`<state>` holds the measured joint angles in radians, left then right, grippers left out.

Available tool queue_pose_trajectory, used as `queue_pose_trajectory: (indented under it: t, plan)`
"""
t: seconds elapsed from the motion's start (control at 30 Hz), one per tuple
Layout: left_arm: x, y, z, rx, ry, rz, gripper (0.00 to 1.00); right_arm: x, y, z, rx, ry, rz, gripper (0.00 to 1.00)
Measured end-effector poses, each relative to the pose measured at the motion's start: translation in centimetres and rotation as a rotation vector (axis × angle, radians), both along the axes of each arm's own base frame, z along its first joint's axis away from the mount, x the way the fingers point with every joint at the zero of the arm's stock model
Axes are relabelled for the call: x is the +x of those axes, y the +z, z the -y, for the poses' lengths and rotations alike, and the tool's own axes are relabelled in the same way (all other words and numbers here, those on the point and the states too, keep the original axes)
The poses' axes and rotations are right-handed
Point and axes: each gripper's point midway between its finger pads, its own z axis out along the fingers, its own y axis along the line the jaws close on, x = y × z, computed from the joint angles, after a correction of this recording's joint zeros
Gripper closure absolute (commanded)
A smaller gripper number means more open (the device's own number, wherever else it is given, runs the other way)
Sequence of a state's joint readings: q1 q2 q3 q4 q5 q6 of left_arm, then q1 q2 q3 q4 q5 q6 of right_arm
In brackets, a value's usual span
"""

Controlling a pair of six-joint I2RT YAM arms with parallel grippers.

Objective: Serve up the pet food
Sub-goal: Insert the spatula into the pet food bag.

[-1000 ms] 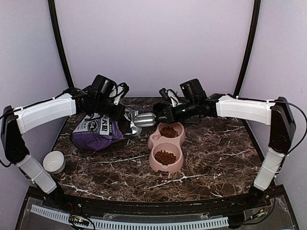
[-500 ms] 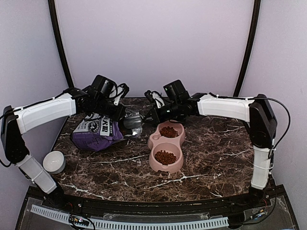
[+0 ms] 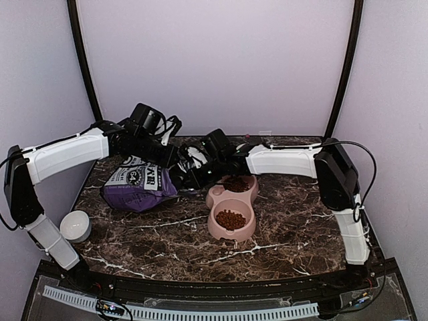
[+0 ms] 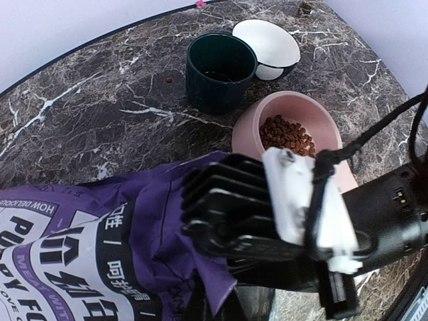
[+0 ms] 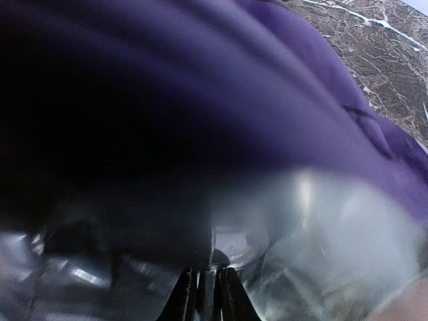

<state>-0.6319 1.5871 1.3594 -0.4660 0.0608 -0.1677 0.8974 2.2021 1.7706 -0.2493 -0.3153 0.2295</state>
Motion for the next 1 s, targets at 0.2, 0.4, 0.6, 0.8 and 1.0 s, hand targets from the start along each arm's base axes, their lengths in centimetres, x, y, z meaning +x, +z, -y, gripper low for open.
queue_pose_trajectory:
  t: [0.2, 0.4, 0.6, 0.8, 1.0]
  plan:
    - [0.0, 0.1, 0.3, -0.015, 0.0, -0.014, 1.0, 2.3, -0.7, -1.0, 0.0, -0.049, 0.07, 1.0]
    - [0.1, 0.0, 0.2, -0.016, 0.005, -0.016, 1.0, 3.3, -1.0, -2.1, 0.006, -0.051, 0.099, 1.0]
    - [0.1, 0.0, 0.2, -0.016, 0.003, -0.019, 1.0, 2.8, -1.1, -2.5, 0.018, -0.004, 0.098, 1.0]
    - [-0.3, -0.3, 0.3, -0.009, -0.01, -0.034, 1.0, 1.4, -1.3, -2.5, 0.051, 0.097, 0.034, 1.0]
    - [-0.6, -0.5, 0.2, 0.002, -0.02, -0.039, 1.0, -0.4, -1.3, -2.4, 0.111, 0.192, -0.059, 1.0]
